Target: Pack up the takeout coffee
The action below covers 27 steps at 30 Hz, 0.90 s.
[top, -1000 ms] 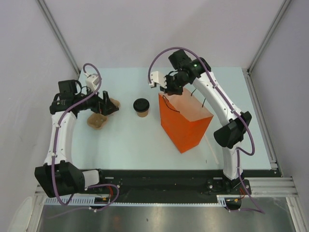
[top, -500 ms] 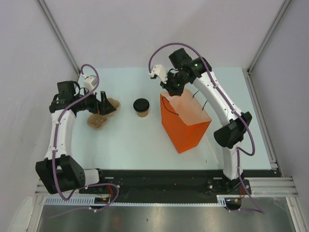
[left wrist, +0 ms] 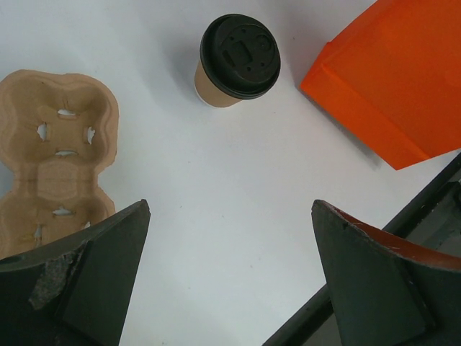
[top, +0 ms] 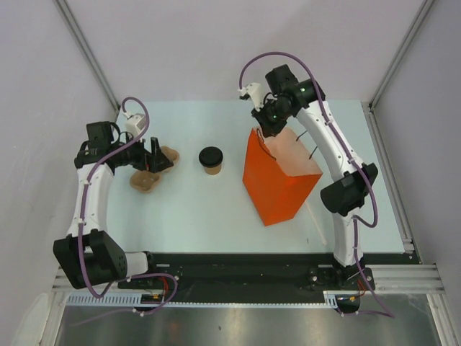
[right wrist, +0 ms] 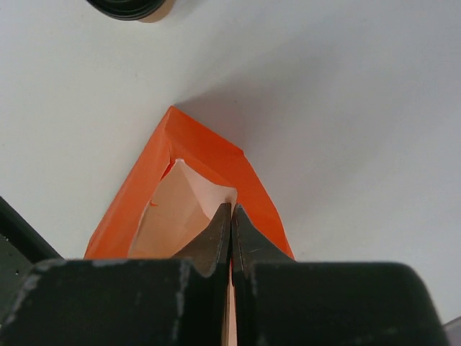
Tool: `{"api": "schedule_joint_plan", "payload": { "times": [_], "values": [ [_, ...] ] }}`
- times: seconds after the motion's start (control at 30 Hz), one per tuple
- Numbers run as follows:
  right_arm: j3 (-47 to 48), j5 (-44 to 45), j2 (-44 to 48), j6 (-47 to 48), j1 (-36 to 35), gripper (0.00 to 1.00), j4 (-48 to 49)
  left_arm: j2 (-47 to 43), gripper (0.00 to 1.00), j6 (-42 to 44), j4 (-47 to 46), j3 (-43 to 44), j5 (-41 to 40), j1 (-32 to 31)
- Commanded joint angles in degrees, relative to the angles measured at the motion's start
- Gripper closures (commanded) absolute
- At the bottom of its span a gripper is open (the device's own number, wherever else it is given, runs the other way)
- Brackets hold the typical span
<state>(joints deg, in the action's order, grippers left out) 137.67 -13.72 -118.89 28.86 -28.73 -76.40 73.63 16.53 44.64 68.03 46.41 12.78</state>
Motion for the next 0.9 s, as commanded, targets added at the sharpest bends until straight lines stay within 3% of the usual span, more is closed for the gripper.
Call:
{"api": "schedule_joint_plan", "payload": {
  "times": [0.0,0.3,0.4,0.43,0.47,0.53,0.8,0.87],
  "values": [
    [0.94,1.68,0.32,-5.30,0.17,1.00,-10.52,0.47,0.00,1.22,-1.75,-0.27,0.61,0.67],
    [-1.34,5.19,3.93,-6.98,-1.76,0.97,-10.44,0.38,0.01,-0.36,-2.72,-1.41,0.78,0.50],
    [-1.18,4.84,4.19,-6.63,-2.12,0.70,-10.44,0.47,0.01,-0.80,-2.89,-1.58,0.96,0.58],
    [0.05,4.66,4.28,-6.63,-2.21,0.51,-10.52,0.47,0.00,-0.72,-2.81,-1.50,0.96,0.58],
    [0.75,4.58,4.37,-6.54,-2.21,0.46,-10.52,0.38,0.01,-0.80,-2.89,-1.41,0.87,0.58],
    [2.07,3.79,5.07,-6.28,-2.47,0.39,-10.52,0.20,0.00,-0.45,-2.37,-0.97,0.78,0.58],
    [5.33,1.15,9.38,-4.17,-2.30,0.30,-10.52,-0.59,0.01,-0.01,-1.31,-0.18,0.44,0.58],
    [5.94,0.97,10.60,-3.73,-1.86,0.23,-10.00,-0.24,0.01,-0.45,-1.05,0.43,-0.09,0.58]
  ]
}}
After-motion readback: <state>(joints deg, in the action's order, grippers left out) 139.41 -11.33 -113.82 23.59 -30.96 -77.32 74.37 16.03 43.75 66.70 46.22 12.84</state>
